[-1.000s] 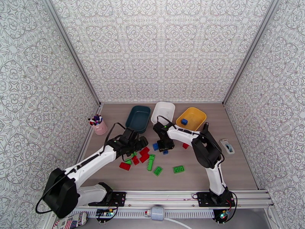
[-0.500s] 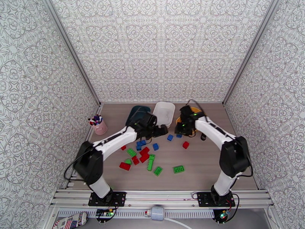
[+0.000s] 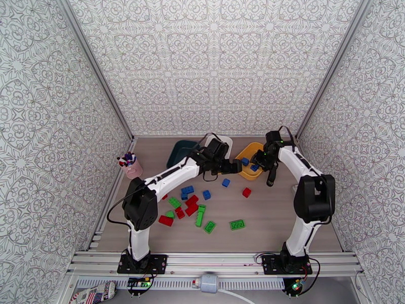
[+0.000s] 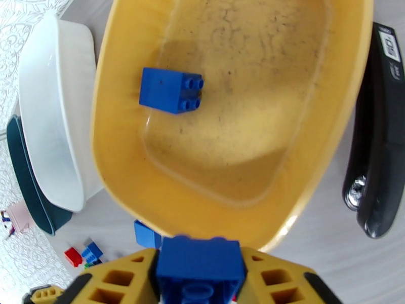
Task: Sort the legos into containers by color
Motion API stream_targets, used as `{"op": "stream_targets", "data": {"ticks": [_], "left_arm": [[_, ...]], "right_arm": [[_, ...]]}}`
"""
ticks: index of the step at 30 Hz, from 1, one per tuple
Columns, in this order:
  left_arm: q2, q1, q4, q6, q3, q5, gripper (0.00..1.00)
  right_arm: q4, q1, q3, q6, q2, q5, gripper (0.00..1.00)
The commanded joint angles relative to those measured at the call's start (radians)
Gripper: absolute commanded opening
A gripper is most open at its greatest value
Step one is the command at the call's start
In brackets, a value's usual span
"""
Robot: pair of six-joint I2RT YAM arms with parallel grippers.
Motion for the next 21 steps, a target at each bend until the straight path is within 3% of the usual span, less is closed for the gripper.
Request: {"op": "stream_targets", "data": {"ticks": [1,4,11,21], "left_arm": [[-0.068,0.010,-0.007,-0.008,-0.078,-0.041,0.99],[-0.119,0.025,0.028,-0.039,-0.157,-0.053,0.99],[-0.212,0.062,0.040,-0.089,-0.271,-0.137,0.99],[-0.328,0.134,0.035,-0.160,-0.408,-0.223,0.99]], "right_arm": [[-0.020,-0.005,0.056,0.001,0.021,-0.027,0.55],[-0.023,-0.005,0.069,-0.004,0.017,-0.027,0.60],[-0.054,0.018,0.053,-0.049,-0.033,-0.002,0.62],[-0.083,0.152,-0.003,-0.095,-0.085,0.063,0.64]]}}
